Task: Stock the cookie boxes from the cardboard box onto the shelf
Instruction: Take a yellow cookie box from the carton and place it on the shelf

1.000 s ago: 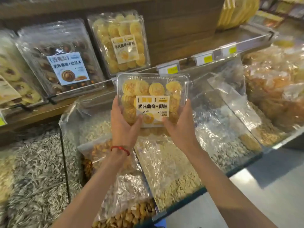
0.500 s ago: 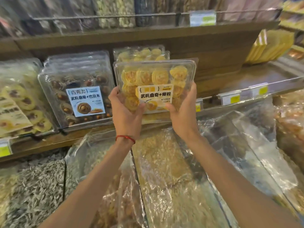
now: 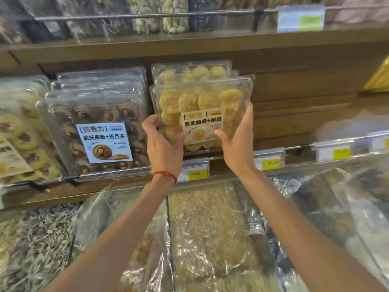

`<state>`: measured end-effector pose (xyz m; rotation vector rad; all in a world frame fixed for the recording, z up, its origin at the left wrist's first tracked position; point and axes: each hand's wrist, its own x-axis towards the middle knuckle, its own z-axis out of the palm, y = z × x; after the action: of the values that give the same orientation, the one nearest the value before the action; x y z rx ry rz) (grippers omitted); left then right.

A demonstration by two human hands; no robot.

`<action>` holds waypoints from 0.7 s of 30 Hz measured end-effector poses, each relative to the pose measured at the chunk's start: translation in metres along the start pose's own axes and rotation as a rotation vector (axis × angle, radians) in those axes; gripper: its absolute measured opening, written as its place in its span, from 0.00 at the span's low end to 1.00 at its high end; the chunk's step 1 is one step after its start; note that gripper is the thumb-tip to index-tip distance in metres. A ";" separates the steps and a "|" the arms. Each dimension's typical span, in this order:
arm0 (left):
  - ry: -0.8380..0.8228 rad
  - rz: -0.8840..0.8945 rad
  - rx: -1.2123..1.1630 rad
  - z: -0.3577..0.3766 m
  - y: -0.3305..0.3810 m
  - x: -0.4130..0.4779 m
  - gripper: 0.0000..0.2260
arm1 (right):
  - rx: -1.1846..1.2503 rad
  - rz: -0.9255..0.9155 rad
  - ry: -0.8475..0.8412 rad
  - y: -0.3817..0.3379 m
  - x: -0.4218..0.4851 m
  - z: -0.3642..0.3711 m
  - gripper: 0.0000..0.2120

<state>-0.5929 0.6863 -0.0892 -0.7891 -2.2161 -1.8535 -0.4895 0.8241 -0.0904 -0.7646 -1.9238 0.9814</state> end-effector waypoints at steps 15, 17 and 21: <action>-0.132 -0.170 0.314 0.018 0.010 -0.009 0.39 | -0.230 0.063 -0.133 0.007 -0.008 -0.005 0.47; -0.146 -0.193 0.329 0.016 0.013 -0.010 0.40 | -0.236 0.072 -0.147 0.005 -0.009 -0.008 0.47; -0.216 -0.207 0.356 0.010 0.018 -0.022 0.42 | -0.227 0.109 -0.201 0.002 -0.009 -0.014 0.48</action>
<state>-0.5630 0.6915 -0.0855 -0.7432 -2.7509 -1.4355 -0.4726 0.8227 -0.0908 -0.9382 -2.2145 0.9452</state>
